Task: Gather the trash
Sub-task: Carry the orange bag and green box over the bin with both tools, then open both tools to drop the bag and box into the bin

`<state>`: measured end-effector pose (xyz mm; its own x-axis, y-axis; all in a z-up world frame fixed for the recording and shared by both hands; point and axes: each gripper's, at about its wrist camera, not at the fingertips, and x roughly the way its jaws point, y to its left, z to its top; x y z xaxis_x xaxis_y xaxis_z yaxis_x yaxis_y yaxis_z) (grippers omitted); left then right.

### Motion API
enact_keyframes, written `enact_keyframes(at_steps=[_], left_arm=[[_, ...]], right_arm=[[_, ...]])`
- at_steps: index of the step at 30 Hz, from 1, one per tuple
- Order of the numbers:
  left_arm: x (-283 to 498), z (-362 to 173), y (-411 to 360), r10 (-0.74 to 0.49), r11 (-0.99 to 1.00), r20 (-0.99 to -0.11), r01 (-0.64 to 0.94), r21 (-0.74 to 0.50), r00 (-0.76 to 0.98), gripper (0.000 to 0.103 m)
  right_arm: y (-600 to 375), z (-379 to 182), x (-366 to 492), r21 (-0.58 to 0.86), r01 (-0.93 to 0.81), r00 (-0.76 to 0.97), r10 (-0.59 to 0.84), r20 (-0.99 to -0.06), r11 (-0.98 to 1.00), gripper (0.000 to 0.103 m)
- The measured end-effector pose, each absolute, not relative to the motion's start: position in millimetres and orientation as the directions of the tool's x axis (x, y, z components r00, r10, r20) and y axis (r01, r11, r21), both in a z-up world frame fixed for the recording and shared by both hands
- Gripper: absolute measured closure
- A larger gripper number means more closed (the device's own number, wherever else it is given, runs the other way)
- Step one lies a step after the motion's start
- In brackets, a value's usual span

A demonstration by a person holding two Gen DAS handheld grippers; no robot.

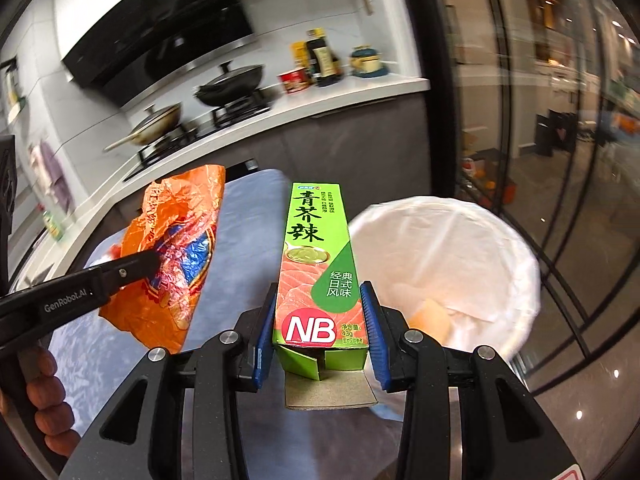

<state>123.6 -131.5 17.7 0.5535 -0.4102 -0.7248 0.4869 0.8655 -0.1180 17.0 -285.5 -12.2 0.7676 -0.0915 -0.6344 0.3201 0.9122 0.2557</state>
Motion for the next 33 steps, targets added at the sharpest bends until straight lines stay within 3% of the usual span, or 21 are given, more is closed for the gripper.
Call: enact_keyframes(at_steps=[15,27,33], left_arm=[[108.5,-0.8,-227.4,-0.448,0.789,-0.754,0.609,-0.081,0.48,0.083],[117.2,-24.9,-259.9,-0.424,0.772,-0.796,0.631,-0.07,0.431,0.082],[127.6,-35.3,-265.8,-0.426,0.767,-0.813,0.635,-0.092,0.396,0.076]], right_arm=[[-356.3,-39.9,-19.0,0.269,0.474,0.711,-0.184,-0.679,0.838,0.065],[-370.5,-61.1,-6.5,0.264,0.508,0.671,-0.185,-0.718,0.82,0.065],[-371.8,-68.8,2.8,0.259,0.517,0.653,-0.18,-0.735,0.816,0.065]])
